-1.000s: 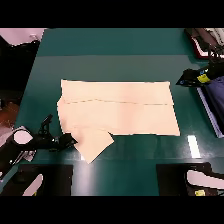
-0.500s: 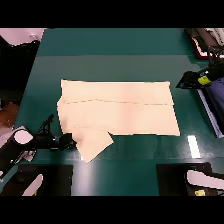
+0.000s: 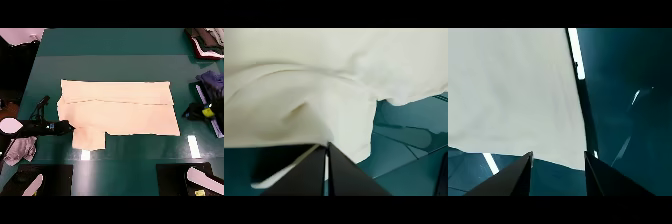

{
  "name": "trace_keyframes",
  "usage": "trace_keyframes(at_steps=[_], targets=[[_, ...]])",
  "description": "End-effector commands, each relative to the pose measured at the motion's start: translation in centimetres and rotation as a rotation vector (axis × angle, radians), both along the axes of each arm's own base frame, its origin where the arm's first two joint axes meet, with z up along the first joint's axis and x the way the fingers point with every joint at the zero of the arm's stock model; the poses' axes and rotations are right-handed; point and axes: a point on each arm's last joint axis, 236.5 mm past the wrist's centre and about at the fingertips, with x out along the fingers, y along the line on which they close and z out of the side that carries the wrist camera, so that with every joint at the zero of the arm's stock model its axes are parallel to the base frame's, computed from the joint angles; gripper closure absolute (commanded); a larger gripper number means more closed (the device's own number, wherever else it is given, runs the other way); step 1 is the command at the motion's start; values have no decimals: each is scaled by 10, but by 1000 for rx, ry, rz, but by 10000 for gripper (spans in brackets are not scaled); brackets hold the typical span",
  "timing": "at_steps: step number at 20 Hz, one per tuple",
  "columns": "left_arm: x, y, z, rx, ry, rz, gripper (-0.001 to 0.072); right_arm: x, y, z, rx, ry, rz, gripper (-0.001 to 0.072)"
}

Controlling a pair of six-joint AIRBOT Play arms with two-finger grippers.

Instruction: Fold the shirts.

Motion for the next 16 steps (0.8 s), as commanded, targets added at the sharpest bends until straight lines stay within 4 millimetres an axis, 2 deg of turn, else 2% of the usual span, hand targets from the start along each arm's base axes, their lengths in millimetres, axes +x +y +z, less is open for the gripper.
trace_keyframes(at_steps=[1, 4, 8, 9, 12, 14, 16], targets=[[9, 2, 13, 16, -47, -13, 681, -36, 7, -38, 39, 58, -27, 313], [6, 1, 12, 15, -37, -21, 681, -38, 16, -53, 21, 51, -13, 313], [3, 0, 11, 14, -27, -30, 681, -36, 30, -56, 9, 44, 56, 332], [3, 0, 11, 14, -26, -30, 681, -36, 33, -56, 8, 46, 73, 360], [-5, -1, 9, 14, -1, -52, 681, -42, 37, -55, 14, 53, 123, 694], [-22, 0, 5, 38, 54, -107, 682, -51, 33, -47, -9, 58, 167, 696], [-42, 1, 9, 54, 107, -175, 683, -61, 20, -32, -69, 65, 206, 697]])
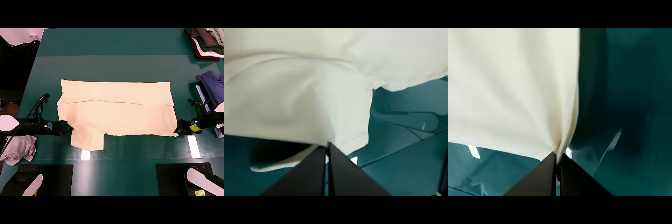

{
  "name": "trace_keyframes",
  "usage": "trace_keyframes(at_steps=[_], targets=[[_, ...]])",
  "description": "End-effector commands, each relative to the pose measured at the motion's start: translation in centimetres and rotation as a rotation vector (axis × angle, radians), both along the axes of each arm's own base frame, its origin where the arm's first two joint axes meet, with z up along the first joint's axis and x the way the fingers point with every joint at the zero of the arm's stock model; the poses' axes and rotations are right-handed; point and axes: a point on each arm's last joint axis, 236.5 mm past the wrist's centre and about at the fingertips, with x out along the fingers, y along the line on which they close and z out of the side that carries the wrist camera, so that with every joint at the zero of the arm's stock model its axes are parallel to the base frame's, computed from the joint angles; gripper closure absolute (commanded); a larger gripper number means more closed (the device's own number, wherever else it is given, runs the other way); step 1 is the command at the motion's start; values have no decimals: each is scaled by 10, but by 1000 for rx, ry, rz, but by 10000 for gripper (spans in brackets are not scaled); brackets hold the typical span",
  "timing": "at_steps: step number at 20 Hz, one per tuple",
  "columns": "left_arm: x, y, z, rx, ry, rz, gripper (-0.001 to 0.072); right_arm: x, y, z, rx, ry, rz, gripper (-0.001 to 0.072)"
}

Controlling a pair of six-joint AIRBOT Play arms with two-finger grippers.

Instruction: Fold the shirts.

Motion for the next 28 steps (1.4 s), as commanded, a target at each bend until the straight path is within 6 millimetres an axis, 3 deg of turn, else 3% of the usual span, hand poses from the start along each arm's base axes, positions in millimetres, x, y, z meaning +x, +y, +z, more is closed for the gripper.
trace_keyframes(at_steps=[1, 4, 6, 10, 14, 20, 25, 28], targets=[[-33, 0, 7, 20, 79, -104, 683, -19, -15, 24, -66, 11, 63, 697], [-41, -1, 33, 15, 20, -108, 683, -19, -29, 57, -98, -52, -25, 698], [-34, 1, 47, 26, -46, -99, 682, -9, -31, 70, -101, -114, -62, 698], [16, 15, 65, 75, -244, 0, 682, 40, -12, 94, -37, -281, -77, 698], [65, 33, 84, 109, -429, 128, 682, 89, -9, 112, -53, -369, -48, 698], [128, 45, 81, 126, -468, 226, 682, 152, -8, 111, -65, -419, -47, 699], [196, 53, 85, 150, -502, 272, 682, 192, -18, 105, -85, -486, -99, 699], [224, 54, 77, 165, -490, 274, 681, 207, -22, 101, -86, -498, -112, 698]])
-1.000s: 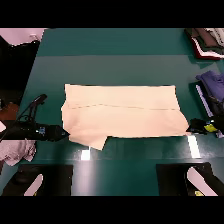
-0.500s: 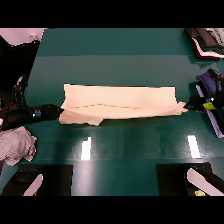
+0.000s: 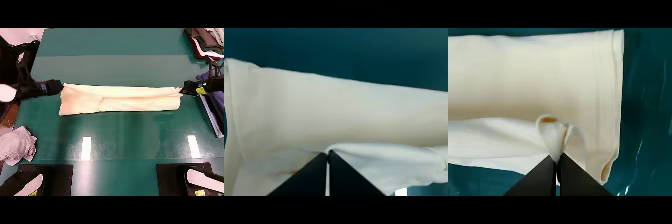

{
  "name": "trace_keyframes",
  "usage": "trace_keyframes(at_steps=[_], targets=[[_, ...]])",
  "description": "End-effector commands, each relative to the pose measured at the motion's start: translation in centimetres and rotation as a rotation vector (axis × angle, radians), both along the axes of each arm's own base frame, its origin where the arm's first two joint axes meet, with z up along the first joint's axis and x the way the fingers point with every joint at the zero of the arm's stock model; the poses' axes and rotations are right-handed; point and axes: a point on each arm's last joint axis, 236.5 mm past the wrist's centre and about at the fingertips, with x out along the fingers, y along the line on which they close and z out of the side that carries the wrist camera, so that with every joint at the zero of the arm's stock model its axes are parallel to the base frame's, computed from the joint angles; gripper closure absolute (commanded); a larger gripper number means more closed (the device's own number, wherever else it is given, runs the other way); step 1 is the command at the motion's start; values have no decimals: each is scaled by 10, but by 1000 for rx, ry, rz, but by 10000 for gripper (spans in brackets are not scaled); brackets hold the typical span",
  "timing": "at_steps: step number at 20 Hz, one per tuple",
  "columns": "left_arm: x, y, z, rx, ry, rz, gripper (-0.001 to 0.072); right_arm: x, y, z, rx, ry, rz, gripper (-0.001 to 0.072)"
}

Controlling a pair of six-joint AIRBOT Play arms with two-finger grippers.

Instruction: Fold the shirts.

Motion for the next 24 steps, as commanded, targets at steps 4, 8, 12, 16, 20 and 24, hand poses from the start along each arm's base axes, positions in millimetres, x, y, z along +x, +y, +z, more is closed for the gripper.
trace_keyframes(at_steps=[4, 8, 12, 16, 20, 24], targets=[[53, 7, -29, 25, 23, 35, 681, 31, -9, -22, 0, -19, -41, 696], [56, 8, -49, 32, 62, 36, 658, 36, -8, -41, 3, 8, -39, 683], [63, 10, -39, 25, 33, 56, 159, 45, 2, -36, 22, 10, 28, 323], [45, -3, -39, 23, 121, -20, 160, 28, -11, -24, 68, 111, 73, 319], [20, -13, -53, 54, 210, -129, 672, -8, -38, -62, 173, 260, 8, 79], [16, -15, -54, 44, 227, -137, 672, -11, -11, -89, 428, 287, 12, 81]])
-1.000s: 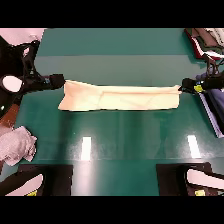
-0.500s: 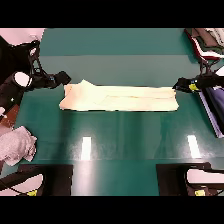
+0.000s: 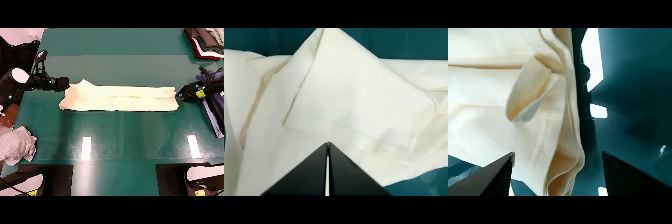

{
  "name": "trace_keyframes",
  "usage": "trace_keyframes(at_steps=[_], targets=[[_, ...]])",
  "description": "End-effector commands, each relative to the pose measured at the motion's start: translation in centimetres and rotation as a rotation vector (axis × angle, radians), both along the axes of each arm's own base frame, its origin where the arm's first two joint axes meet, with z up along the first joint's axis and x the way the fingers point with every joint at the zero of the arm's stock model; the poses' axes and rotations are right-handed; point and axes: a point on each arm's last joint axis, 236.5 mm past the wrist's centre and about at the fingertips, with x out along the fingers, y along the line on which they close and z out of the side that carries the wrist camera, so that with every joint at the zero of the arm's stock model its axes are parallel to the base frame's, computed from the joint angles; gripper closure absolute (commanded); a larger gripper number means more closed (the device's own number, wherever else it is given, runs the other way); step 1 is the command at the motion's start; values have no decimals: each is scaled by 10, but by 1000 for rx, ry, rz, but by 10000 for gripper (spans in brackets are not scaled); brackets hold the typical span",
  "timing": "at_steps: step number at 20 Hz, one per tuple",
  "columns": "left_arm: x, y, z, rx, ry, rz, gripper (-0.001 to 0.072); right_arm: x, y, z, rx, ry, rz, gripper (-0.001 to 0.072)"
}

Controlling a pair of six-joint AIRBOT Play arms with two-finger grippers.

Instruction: Fold the shirts.

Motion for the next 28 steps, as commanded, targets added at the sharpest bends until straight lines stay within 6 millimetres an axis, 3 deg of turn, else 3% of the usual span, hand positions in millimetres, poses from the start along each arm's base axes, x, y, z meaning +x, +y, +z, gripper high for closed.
trace_keyframes(at_steps=[1, 5, 6, 7, 10, 11, 13, 15, 18, 23, 26, 28], targets=[[-10, -5, -4, -5, 37, -32, 672, -2, 20, -16, 201, 28, -20, 81], [-13, -10, -4, -29, 55, -37, 673, 12, 40, -24, 242, 20, 11, 93], [-14, -12, -3, -39, 58, -37, 681, 16, 46, -25, 238, 17, 29, 161], [-15, -14, -3, -48, 65, -40, 680, 21, 52, -26, 234, 11, 47, 167], [-21, -31, -3, -48, 69, -83, 681, 35, 65, -23, 205, -45, 112, 591], [-22, -39, -2, -47, 60, -100, 682, 39, 68, -19, 197, -69, 138, 697], [-20, -57, 2, -51, 28, -118, 682, 45, 72, -5, 197, -95, 174, 696], [-16, -77, 9, -57, -23, -132, 682, 51, 82, 21, 221, -138, 213, 697], [-14, -116, 8, -66, -48, -189, 682, 71, 110, 90, 296, -282, 235, 698], [-2, -196, -34, -53, 45, -346, 682, 78, 172, 197, 298, -494, 362, 699], [9, -236, -63, -55, 103, -400, 682, 69, 216, 244, 294, -587, 461, 700], [15, -251, -81, -54, 138, -417, 683, 60, 244, 264, 301, -628, 521, 699]])
